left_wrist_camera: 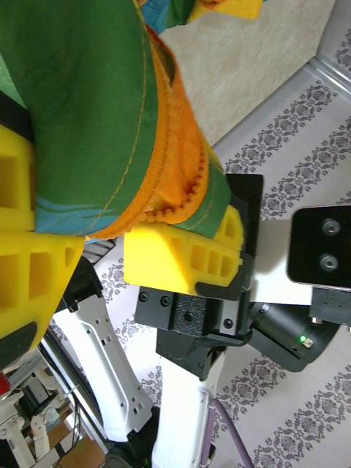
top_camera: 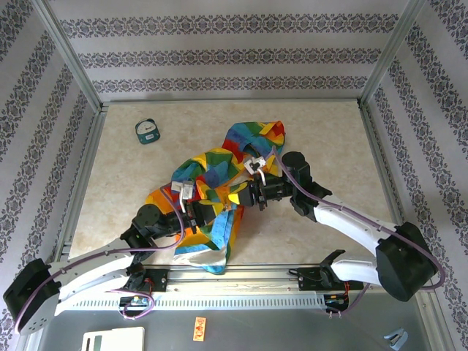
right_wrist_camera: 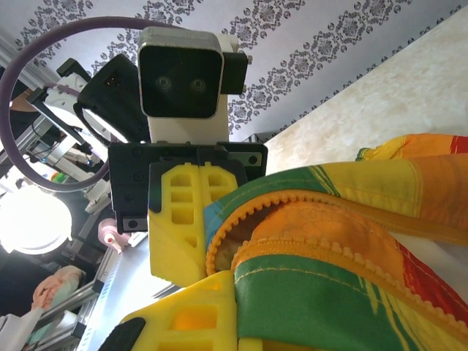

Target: Zip up the jacket

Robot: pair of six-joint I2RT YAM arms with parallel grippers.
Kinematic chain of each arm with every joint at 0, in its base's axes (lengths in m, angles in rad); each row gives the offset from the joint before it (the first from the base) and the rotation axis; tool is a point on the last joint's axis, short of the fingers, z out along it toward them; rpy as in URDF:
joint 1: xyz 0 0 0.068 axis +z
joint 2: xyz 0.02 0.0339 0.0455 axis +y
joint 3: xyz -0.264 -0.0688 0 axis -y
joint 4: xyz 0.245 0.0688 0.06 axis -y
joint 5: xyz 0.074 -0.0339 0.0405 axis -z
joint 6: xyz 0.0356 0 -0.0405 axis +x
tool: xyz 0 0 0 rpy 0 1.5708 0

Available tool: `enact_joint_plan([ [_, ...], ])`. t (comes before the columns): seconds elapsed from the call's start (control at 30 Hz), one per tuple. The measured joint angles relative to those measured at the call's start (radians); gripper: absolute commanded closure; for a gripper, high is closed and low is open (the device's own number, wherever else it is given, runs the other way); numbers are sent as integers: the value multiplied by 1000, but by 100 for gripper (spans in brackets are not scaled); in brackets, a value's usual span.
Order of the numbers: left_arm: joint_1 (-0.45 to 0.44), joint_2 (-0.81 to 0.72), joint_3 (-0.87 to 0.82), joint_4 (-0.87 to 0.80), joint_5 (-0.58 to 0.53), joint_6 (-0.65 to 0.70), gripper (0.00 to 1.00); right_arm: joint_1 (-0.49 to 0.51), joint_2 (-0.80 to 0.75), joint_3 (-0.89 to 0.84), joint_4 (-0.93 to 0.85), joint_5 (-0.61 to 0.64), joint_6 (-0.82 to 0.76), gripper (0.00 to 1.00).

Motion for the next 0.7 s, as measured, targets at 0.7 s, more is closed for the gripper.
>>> enact_joint_plan([
  [0.7, 6, 59, 62, -113, 39, -6, 100, 0, 5, -20, 23, 35, -27, 100],
])
